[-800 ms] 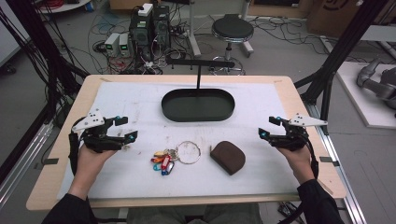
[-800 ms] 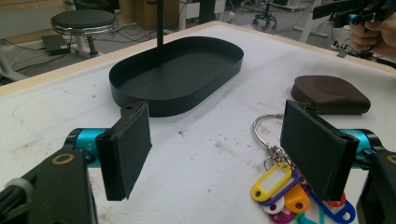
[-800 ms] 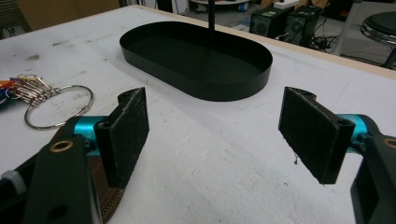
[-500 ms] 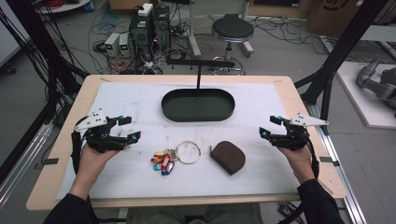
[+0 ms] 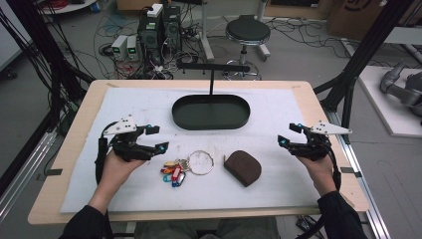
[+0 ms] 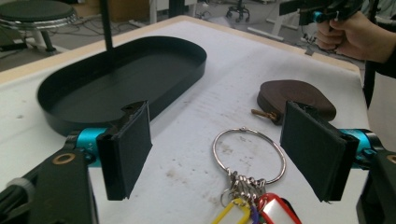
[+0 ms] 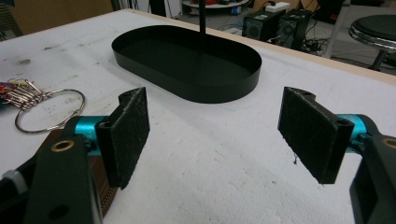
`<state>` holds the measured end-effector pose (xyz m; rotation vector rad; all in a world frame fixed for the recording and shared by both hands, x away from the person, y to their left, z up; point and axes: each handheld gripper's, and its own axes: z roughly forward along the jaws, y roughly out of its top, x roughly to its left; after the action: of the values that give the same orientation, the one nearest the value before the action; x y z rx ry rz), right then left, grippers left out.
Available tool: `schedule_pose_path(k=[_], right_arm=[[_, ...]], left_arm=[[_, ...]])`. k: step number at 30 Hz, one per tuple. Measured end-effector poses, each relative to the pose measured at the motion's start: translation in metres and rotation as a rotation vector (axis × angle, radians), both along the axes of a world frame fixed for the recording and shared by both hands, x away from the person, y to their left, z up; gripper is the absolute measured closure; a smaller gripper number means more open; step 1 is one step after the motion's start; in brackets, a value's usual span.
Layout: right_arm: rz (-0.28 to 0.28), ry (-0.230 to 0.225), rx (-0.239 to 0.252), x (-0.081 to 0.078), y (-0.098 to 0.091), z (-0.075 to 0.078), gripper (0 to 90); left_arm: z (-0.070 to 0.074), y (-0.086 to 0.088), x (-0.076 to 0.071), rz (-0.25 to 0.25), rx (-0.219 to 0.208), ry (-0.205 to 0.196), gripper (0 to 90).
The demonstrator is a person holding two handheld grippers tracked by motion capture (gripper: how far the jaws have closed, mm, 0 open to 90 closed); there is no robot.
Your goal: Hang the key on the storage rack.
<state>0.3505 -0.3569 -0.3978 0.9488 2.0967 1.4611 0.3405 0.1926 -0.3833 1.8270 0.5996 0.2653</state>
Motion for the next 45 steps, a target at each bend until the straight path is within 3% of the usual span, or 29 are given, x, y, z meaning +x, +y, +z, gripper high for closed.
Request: schedule_pose_path(k=[9,14,18,19,21,24,27,31,38,39,41,45], right_arm=[[-0.002,0.004,0.000,0.002,0.000,-0.001,25.5],[0.000,0.005,0.000,0.002,0.000,-0.001,25.6],[0.001,0.007,-0.004,0.002,0.001,-0.001,25.6],[0.001,0.008,-0.003,0.002,0.001,-0.001,25.6],[0.003,0.005,-0.006,0.002,0.001,-0.001,25.6],[0.005,0.008,-0.005,0.002,0.001,-0.001,25.6],[0.006,0.006,-0.007,0.002,0.002,-0.001,25.7],[0.005,0.009,-0.003,0.002,0.001,-0.001,25.7],[0.010,0.007,-0.009,0.003,0.001,-0.002,25.7],[0.011,0.007,-0.009,0.003,0.001,-0.002,25.7],[0.008,0.007,-0.010,0.003,0.001,-0.002,25.7],[0.010,0.005,-0.011,0.003,0.001,-0.002,25.8]], left_arm=[[-0.010,-0.034,0.009,-0.015,0.053,0.051,27.3],[-0.021,-0.052,0.019,0.001,0.090,0.133,27.0],[-0.030,-0.064,0.026,-0.011,0.156,0.166,28.9],[-0.032,-0.067,0.027,-0.021,0.172,0.173,37.5],[-0.036,-0.073,0.030,-0.037,0.195,0.193,43.3],[-0.040,-0.084,0.036,-0.022,0.280,0.223,50.0],[-0.045,-0.092,0.042,-0.007,0.319,0.262,55.3],[-0.049,-0.095,0.044,-0.013,0.335,0.284,61.5],[-0.052,-0.099,0.044,-0.014,0.376,0.290,70.9],[-0.053,-0.100,0.043,-0.014,0.393,0.284,71.4],[-0.052,-0.104,0.038,0.002,0.438,0.224,75.0],[-0.053,-0.105,0.036,0.018,0.443,0.222,83.2]])
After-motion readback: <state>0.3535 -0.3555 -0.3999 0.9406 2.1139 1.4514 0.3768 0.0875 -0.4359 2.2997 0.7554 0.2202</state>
